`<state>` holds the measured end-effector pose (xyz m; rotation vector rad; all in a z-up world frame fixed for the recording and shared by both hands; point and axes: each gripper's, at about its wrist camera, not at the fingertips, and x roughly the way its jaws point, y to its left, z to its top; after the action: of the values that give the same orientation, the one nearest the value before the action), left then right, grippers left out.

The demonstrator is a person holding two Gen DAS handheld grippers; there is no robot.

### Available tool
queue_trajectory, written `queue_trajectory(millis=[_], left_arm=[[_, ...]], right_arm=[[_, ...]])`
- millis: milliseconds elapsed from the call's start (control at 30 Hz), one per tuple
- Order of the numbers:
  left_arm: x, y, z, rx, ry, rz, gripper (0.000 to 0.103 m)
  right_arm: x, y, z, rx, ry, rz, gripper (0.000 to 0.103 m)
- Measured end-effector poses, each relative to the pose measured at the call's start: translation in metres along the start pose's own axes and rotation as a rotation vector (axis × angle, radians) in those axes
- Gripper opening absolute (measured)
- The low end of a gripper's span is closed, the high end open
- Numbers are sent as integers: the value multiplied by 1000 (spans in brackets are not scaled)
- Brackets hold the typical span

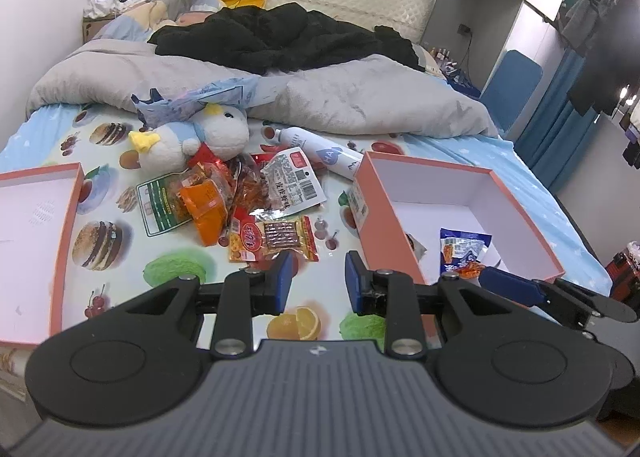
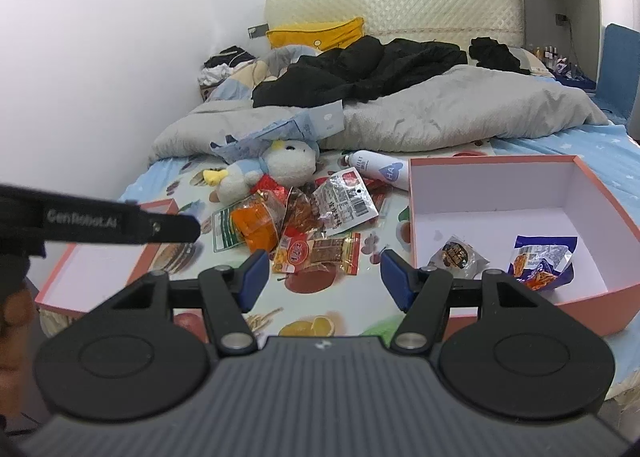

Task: Organize snacks
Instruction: 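Withdraw both tools from the box back toward the snack pile, then grasp the orange snack bag with the left tool while the right tool grasps the red sausage packet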

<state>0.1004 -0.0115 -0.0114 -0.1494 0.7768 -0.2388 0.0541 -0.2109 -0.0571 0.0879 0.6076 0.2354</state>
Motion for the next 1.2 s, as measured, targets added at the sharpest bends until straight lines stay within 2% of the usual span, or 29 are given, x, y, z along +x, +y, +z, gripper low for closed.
queue_trajectory(millis=[67,233,667,1067,1200], left_arm=[[8,4,2,-8,12,2,34],[29,13,10,-18,33,16,45],[99,53,35,-85,76,56,46],[187,110,55,-109,147,103,46],[212,128,64,-67,159,110,58]], right_arm=[[5,0,1,-1,6,-3,64],[20,-2,8,1,14,0,64],[91,-8,26,-34,105,21,64],[188,-3,30,-86,230,55,64],[221,2,27,-103,281,67,64]])
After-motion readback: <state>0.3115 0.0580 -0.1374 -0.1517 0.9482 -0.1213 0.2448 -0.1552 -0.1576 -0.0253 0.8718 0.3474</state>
